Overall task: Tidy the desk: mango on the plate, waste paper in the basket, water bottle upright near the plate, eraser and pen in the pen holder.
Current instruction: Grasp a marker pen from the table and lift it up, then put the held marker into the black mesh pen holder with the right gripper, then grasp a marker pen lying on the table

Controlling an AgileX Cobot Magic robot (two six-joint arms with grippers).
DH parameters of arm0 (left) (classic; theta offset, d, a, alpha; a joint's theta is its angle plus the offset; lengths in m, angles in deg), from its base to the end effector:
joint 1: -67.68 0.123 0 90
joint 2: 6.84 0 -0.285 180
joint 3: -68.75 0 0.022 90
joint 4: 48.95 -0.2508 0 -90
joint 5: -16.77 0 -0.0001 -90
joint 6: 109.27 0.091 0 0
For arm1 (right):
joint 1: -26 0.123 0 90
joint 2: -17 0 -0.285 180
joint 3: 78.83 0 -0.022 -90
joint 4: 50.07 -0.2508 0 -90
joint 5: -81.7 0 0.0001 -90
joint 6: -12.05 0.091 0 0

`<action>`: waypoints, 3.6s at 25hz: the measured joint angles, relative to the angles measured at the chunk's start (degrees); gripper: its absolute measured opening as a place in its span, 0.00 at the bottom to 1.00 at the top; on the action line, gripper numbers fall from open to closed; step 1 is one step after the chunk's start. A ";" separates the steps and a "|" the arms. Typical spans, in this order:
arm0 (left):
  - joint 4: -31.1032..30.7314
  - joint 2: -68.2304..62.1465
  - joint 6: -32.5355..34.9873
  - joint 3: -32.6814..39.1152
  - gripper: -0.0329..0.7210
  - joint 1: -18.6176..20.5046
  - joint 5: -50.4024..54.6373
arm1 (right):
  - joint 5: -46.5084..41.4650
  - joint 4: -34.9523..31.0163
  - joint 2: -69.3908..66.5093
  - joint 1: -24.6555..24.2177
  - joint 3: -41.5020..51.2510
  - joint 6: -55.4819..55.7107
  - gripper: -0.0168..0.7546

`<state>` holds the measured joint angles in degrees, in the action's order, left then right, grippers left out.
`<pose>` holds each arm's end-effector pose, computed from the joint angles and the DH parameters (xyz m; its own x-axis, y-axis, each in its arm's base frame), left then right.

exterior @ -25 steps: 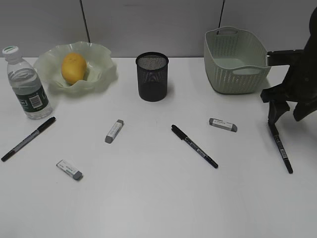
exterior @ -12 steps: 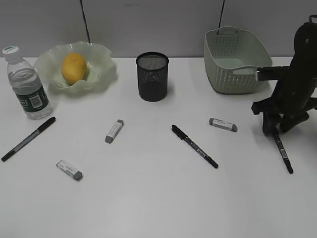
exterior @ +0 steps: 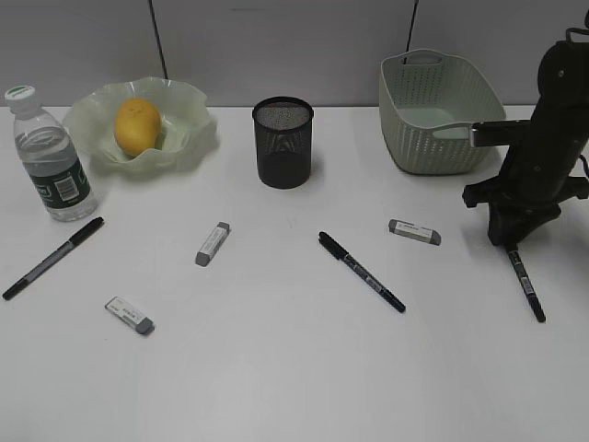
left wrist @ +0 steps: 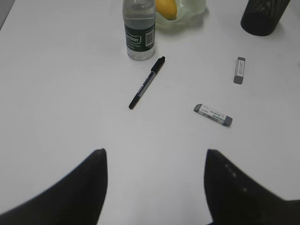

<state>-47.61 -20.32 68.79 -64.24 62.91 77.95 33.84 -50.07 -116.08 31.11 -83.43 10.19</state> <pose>0.0075 -0.0025 0.2843 -0.5271 -0.0013 -0.8498 0.0768 0.9958 -0.0491 0.4088 0.0366 0.1015 -0.9906 -0.1212 -0.0638 -0.1213 0.9926 -0.0021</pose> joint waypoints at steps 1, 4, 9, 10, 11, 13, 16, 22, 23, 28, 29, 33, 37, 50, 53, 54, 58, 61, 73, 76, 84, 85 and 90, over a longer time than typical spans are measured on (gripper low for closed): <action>0.00 0.00 0.00 0.00 0.69 0.00 0.00 | -0.33 0.00 -0.14 0.00 -0.21 -0.05 0.33; -0.05 0.00 0.00 0.00 0.68 0.00 0.00 | -0.89 -0.31 -0.32 0.00 -0.53 -0.04 0.22; -0.05 0.00 0.00 0.00 0.67 0.00 0.00 | -2.71 -0.47 -0.91 0.00 -2.08 -0.04 0.21; -0.05 0.00 0.00 0.00 0.67 0.00 0.00 | -3.29 -0.47 -1.11 0.05 -2.78 -0.06 0.21; -0.05 0.00 0.00 0.00 0.67 0.00 0.00 | -3.85 -0.47 -1.11 0.09 -3.57 -0.11 0.21; -0.05 0.00 0.00 0.00 0.67 0.00 0.00 | -4.72 -0.72 -0.90 0.47 -5.36 -0.49 0.21; -0.05 0.00 0.00 0.00 0.67 0.00 0.00 | -5.73 -3.04 0.95 1.86 -7.72 -2.26 0.21; -0.05 0.00 0.00 0.00 0.65 0.00 0.00 | -4.13 -8.26 6.09 8.40 -13.87 -4.62 0.21; -0.05 0.00 0.00 0.00 0.65 0.00 0.00 | -2.94 -9.14 6.75 9.65 -15.50 -4.77 0.21; -0.05 0.00 0.00 0.00 0.64 0.00 0.00 | 8.74 -14.11 7.35 14.94 -21.28 -5.06 0.21; -0.05 0.00 0.00 0.00 0.64 0.00 0.00 | 12.28 -14.96 7.35 15.74 -21.73 -5.11 0.21; -0.05 0.00 0.00 0.00 0.64 0.00 0.00 | 24.16 -15.95 7.35 19.11 -21.92 -5.09 0.21; -0.05 0.00 0.00 0.00 0.64 0.00 0.00 | 34.46 -16.02 6.32 21.81 -21.93 -5.09 0.21; -0.11 0.00 0.00 0.00 0.64 0.00 0.00 | 47.02 -15.74 -3.68 23.46 -21.93 -5.12 0.21; -0.11 0.00 0.00 0.00 0.64 0.00 0.00 | 46.97 -15.69 -5.42 23.46 -21.93 -5.17 0.21; -0.11 0.00 0.00 0.00 0.64 0.00 0.00 | 46.58 -15.69 -5.63 23.46 -21.93 -5.17 0.21; -0.11 0.00 0.00 0.00 0.64 0.00 0.00 | 45.64 -14.84 -5.68 23.46 -21.93 -5.17 0.35; -0.11 0.00 0.00 0.00 0.64 0.00 0.00 | 44.46 -14.00 -5.68 23.46 -21.93 -5.17 0.55; -0.11 0.00 0.00 0.00 0.63 0.00 0.00 | 8.30 -5.76 0.04 23.46 -30.81 -6.14 0.66; -0.11 0.00 0.00 0.00 0.63 0.00 0.00 | -2.45 -2.15 1.61 23.46 -31.86 -6.14 0.66; -0.11 0.00 0.00 0.00 0.63 0.00 0.00 | -20.64 3.97 6.29 22.82 -32.10 -6.24 0.66; -0.11 0.00 0.00 0.00 0.63 0.00 0.00 | -20.96 3.97 7.66 22.55 -31.57 -6.24 0.66; -0.11 0.00 0.00 0.00 0.63 0.00 0.00 | -21.08 3.92 16.55 21.65 -24.32 -5.90 0.66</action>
<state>-47.72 -20.32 68.79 -64.24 62.91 77.95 12.75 -46.15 -99.53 52.77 -107.75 4.29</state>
